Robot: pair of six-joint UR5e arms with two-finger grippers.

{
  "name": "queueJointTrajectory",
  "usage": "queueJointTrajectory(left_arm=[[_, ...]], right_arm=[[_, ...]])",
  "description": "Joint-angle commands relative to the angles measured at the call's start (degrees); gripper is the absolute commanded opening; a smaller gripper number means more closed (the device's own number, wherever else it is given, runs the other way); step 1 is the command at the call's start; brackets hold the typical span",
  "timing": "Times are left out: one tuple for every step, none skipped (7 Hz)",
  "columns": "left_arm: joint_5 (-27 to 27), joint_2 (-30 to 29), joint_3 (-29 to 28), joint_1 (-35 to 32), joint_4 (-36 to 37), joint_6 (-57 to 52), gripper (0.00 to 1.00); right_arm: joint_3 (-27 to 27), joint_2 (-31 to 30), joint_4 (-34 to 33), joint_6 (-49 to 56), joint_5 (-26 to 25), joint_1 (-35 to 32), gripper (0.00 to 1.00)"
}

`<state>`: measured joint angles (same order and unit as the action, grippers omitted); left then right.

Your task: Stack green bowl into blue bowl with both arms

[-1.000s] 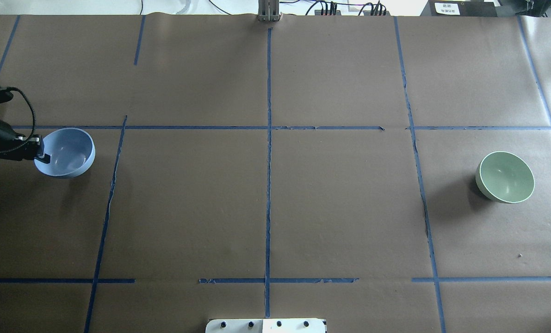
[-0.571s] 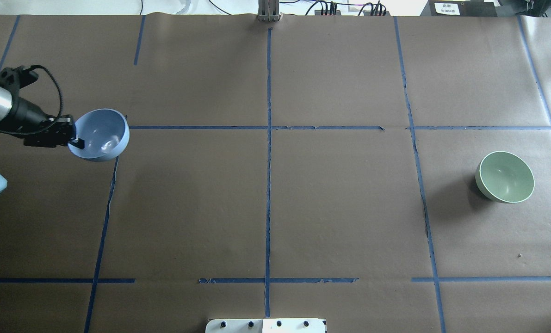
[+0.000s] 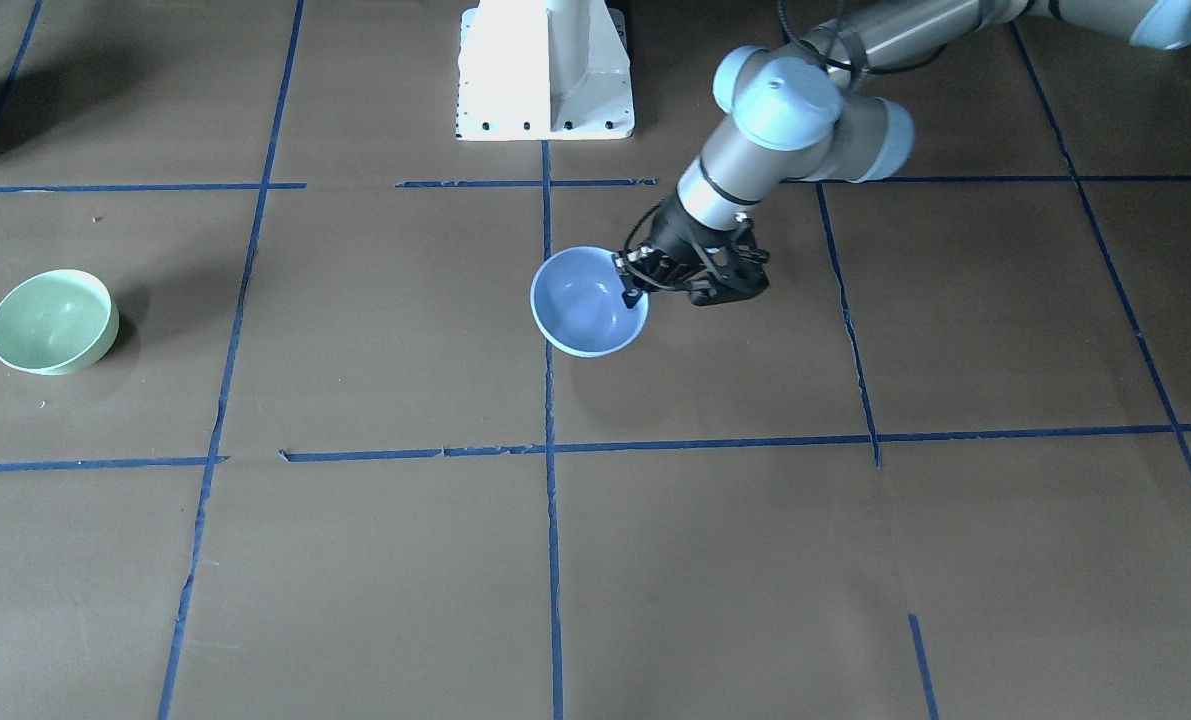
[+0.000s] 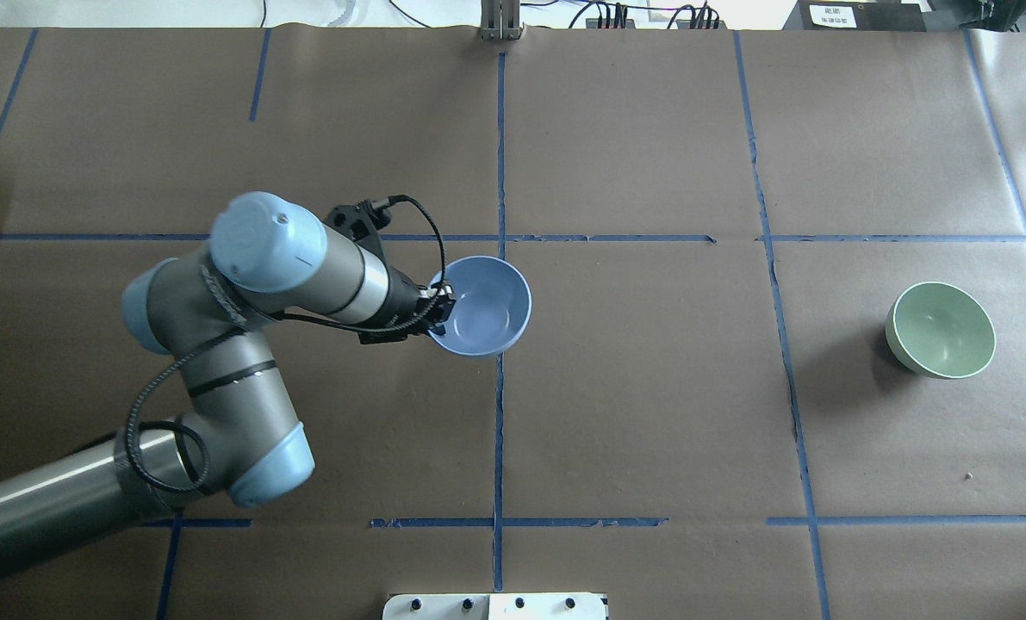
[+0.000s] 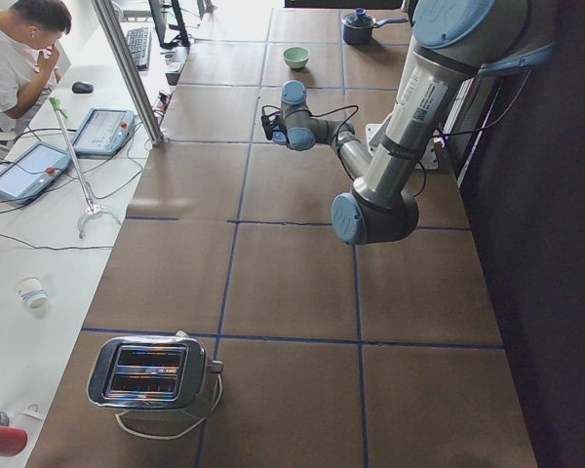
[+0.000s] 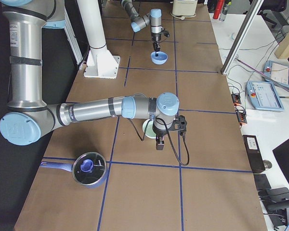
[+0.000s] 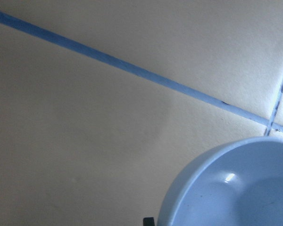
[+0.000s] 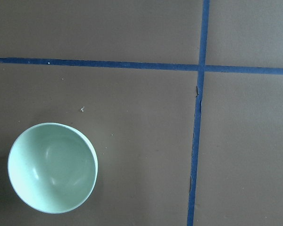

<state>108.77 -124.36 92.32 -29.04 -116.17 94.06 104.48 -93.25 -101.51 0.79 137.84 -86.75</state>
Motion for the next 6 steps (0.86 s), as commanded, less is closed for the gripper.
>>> queueJointTrajectory(left_arm=[[-4.4, -2.3, -3.0, 4.2, 1.2, 0.1, 0.02], [-4.5, -2.2, -3.0, 4.3, 1.2, 0.0, 0.03], [-4.5, -2.1, -2.9, 4.3, 1.2, -0.1, 0.03], [-4.5, -2.1, -2.8, 4.3, 1.2, -0.1, 0.07], [-4.5, -2.0, -2.7, 4.3, 1.2, -0.1, 0.60], [-4.6, -1.8, -2.2, 4.1, 1.2, -0.2, 0.75]], right_arm=[[0.1, 0.0, 0.0, -0.1, 0.2, 0.2, 1.00], [0.2, 0.0, 0.0, 0.0, 0.4, 0.2, 1.00], [0.4, 0.0, 0.0, -0.1, 0.4, 0.3, 1.00], [0.4, 0.0, 0.0, 0.0, 0.4, 0.4, 1.00], [0.5, 0.0, 0.1, 0.0, 0.5, 0.5, 1.00], [0.4, 0.1, 2.4, -0.3, 0.4, 2.4, 1.00]])
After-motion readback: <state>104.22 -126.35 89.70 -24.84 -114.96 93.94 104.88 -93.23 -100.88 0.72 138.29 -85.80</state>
